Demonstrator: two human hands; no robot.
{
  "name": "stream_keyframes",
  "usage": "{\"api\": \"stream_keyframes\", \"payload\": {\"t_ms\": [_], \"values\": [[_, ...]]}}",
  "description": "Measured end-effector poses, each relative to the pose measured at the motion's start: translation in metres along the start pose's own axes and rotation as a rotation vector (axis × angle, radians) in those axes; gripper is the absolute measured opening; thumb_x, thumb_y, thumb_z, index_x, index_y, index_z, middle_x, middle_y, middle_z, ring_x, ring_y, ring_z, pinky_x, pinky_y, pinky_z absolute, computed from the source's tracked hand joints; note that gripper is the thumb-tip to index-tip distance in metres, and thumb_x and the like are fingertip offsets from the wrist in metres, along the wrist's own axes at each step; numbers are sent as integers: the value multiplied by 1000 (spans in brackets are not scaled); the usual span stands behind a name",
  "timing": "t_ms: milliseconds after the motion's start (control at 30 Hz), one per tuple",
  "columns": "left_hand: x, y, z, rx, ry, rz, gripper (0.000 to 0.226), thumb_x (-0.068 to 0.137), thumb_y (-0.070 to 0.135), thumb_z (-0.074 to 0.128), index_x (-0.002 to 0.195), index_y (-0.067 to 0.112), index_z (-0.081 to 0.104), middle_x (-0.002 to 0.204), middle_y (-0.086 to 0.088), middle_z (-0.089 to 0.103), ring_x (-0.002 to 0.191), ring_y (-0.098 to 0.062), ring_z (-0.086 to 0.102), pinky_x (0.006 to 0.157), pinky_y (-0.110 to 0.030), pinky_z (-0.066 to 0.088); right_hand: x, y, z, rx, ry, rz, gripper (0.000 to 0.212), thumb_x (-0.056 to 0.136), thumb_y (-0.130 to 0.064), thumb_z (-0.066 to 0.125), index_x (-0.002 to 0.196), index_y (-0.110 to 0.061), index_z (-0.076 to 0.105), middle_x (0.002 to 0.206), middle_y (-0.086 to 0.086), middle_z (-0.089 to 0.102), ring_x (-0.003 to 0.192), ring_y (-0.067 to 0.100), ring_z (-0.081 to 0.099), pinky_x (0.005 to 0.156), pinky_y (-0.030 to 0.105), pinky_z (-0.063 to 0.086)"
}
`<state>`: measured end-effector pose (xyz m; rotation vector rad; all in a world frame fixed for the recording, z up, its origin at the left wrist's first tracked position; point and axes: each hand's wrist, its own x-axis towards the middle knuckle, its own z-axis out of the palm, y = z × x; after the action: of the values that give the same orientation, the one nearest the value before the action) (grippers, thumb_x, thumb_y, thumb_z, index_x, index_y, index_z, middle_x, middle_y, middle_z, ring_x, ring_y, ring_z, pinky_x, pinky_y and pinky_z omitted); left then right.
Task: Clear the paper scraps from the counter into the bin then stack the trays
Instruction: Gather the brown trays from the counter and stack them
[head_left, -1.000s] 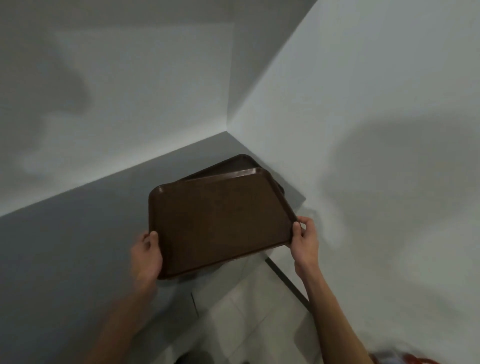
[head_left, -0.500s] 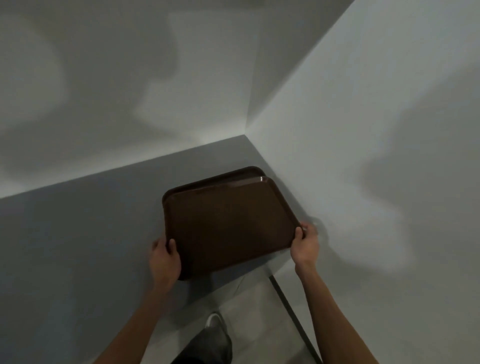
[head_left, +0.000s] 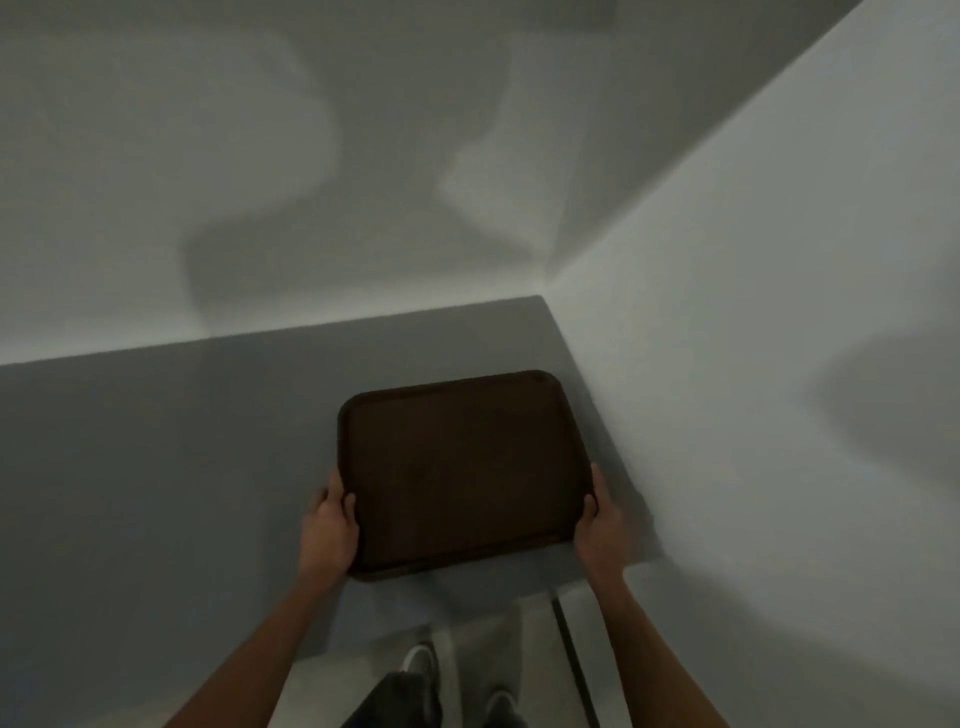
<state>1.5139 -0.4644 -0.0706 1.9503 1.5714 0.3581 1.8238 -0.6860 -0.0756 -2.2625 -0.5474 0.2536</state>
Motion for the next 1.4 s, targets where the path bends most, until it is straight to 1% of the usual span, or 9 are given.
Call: {"api": "stream_keyframes", "payload": {"t_ms": [67,267,500,633,800,967,1133,1200,1400], "values": [[-1,9,-2,14,-23,-50,55,109,19,42,162,15,28,132,-28,55,113,-51,58,99,-55,47,3,5,-1,-60,-35,-74,58,111,-13,47,161,-35,30,98,20,71,82,40,67,75,39,48],[-27,5,3,-90,15,-237,41,101,4,54,142,4,56,123,-25,69,111,-45,66,96,-49,51,7,32,-14,58,-169,-10,47,111,-32,47,157,-21,48,143,12,64,124,34,65,104,47,54],[-79,-30,2,-123,83,-287,31,99,6,60,128,7,69,99,-14,77,88,-34,74,80,-48,60,-9,43,-21,75,-288,34,48,110,-39,49,155,-24,52,134,8,70,104,27,75,92,50,62],[-86,-34,-18,-112,142,-295,34,99,9,62,132,13,69,102,-14,78,92,-35,73,82,-45,58,-8,43,0,126,-338,-19,75,97,-74,41,154,-26,53,134,4,71,108,23,73,92,49,63],[-69,-39,-46,-234,165,-347,36,99,11,64,135,12,67,118,-14,75,109,-35,70,94,-45,55,-14,7,17,169,-426,14,53,110,-35,52,159,-17,46,139,10,66,98,21,76,79,30,66],[-47,-31,-64,-503,38,-304,58,85,16,84,136,21,57,118,3,67,108,-18,64,99,-36,50,4,-22,42,133,-417,-27,50,111,-31,50,158,-16,47,135,9,68,80,3,69,78,26,65],[-1,-42,-69,-479,-137,-232,94,58,12,101,128,43,47,123,17,60,118,-14,59,106,-36,48,35,-55,58,57,-310,-115,46,108,-18,57,153,-24,52,129,13,72,108,33,71,97,49,60],[16,-37,-70,-455,-173,-178,99,58,5,100,133,40,45,125,17,59,121,-15,57,109,-36,45,47,-65,62,4,-263,-173,52,106,-11,57,156,-26,50,138,8,68,120,31,66,104,43,54],[63,-22,-60,-349,-190,-91,122,49,35,100,154,21,39,125,7,62,117,-16,62,106,-39,52,84,-71,73,-117,-227,-190,33,106,-3,52,129,-16,72,112,20,75,98,38,71,82,24,42]]}}
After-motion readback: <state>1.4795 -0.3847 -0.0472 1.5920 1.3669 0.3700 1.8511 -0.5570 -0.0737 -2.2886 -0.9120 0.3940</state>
